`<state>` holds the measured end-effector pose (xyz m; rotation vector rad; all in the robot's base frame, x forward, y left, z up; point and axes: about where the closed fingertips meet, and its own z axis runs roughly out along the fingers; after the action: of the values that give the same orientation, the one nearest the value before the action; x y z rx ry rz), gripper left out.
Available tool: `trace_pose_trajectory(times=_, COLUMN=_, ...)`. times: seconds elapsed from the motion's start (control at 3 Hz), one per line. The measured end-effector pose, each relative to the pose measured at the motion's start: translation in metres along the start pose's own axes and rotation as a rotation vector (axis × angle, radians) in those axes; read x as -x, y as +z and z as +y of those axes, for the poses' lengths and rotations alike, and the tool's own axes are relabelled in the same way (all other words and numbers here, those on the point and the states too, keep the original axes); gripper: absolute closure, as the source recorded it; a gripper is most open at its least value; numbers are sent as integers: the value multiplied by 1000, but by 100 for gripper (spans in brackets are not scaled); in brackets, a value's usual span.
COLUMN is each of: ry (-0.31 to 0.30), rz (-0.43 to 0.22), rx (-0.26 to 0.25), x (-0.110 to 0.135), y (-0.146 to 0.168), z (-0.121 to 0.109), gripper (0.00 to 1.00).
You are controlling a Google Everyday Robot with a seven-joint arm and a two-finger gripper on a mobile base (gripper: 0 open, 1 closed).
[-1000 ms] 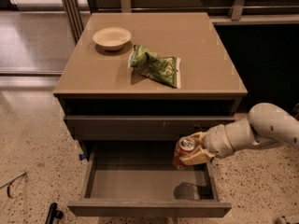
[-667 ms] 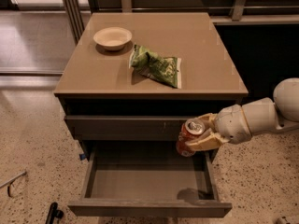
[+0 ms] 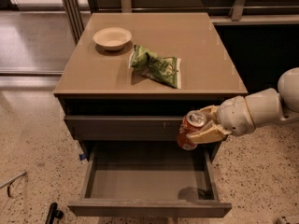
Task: Pick coke can from middle drawer and place on counter
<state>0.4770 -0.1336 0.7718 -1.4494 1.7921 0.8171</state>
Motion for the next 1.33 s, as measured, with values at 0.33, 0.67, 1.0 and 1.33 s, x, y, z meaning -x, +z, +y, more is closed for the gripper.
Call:
trace_pose_trajectory(times=0.33, ry=-11, rz=-29, rx=-44, x=69, y=-56, z=-12, gripper=100)
trace_pose_trajectory(times=0.67, ry=-8, rz=-41, rx=-46, x=75, y=-60, z=-14, gripper=100)
trace_pose_trajectory(times=1.0, ry=10, rz=-40, rx=-46, x=93, y=-74, z=-26, gripper=100)
trace_pose_trajectory(times=1.33, ry=49, rz=4, rx=-29, x=119, y=-97, z=-47, gripper=100)
